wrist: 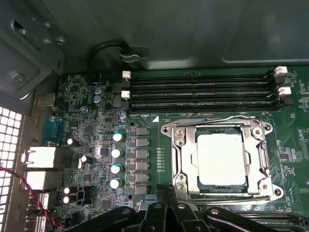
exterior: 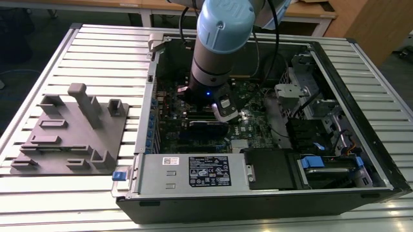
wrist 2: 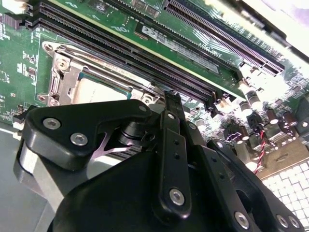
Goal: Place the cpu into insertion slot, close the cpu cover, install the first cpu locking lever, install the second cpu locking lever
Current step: 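Install the second cpu locking lever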
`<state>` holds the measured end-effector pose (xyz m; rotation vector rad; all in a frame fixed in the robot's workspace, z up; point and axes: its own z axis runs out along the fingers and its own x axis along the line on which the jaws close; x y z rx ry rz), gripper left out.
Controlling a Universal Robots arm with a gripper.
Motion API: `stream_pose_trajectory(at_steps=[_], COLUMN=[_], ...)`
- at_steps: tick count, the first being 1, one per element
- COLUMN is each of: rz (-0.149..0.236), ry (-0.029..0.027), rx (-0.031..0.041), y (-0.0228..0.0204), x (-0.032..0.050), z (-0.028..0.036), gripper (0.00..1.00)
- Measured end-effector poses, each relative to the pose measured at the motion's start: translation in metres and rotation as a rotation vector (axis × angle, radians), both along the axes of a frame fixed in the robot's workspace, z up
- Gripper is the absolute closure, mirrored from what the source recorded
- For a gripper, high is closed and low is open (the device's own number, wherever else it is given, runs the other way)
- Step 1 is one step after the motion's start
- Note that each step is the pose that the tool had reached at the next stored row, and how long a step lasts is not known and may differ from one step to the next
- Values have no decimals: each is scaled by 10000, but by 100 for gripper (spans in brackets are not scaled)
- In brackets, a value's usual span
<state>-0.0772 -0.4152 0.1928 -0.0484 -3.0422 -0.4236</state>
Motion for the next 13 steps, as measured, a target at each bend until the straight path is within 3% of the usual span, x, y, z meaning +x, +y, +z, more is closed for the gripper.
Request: stream_pose_trajectory(at_steps=[13], rz=[-1], ry=[-1], rx=[200], y=[2], x=[0], z=[-3], gripper=[89])
